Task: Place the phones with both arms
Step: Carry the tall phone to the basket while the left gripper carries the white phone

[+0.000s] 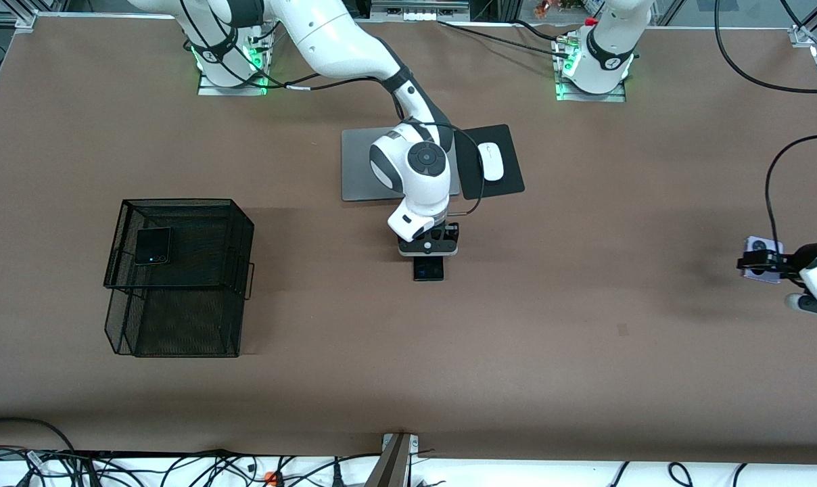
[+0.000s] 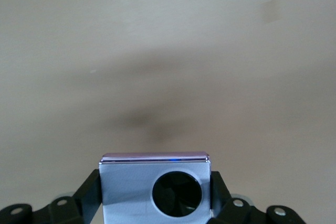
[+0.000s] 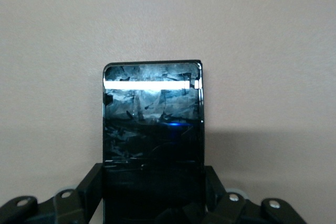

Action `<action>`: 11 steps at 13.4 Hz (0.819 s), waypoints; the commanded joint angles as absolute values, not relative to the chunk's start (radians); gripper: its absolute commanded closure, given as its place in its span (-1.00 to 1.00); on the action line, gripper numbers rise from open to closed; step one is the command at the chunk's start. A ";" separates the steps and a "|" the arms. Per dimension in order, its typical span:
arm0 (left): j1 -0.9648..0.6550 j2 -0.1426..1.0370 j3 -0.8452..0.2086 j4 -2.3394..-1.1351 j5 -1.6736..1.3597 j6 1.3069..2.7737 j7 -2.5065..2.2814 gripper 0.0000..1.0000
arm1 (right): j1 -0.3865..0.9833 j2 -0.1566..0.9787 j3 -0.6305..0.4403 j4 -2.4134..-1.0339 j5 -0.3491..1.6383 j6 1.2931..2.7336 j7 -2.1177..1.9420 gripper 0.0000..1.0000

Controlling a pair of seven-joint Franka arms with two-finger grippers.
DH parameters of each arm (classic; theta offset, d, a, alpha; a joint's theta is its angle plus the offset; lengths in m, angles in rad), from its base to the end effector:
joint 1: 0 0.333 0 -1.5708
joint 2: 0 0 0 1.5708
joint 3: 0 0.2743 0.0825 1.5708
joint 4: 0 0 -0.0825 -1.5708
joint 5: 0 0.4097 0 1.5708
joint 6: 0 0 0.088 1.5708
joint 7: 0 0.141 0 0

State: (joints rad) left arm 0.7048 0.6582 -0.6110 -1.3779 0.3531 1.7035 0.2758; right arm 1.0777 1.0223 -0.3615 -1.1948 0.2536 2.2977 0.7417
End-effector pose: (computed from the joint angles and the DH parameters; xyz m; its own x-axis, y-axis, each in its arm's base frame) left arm 0.6639 0.1636 0.2849 0.9579 -0.2087 -0.1972 -0.1955 -0.9771 0.0844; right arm 0.5250 0.5532 0.1219 0.9858 0.0000 0.1681 0.0039 -0.9997 -0.0225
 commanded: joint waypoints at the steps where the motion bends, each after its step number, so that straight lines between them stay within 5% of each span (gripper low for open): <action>1: 0.701 0.635 -0.695 -1.371 0.337 1.658 0.213 0.61 | 1.060 0.948 -0.379 -1.117 0.262 2.113 0.724 1.00; 7: 0.522 0.637 -0.784 -1.373 0.288 1.661 0.020 0.61 | 0.988 0.683 -0.396 -1.098 0.245 1.784 0.694 1.00; 11: 0.258 0.701 -0.772 -1.374 0.285 1.764 -0.289 0.61 | 0.986 0.430 -0.541 -1.415 0.247 1.744 0.468 1.00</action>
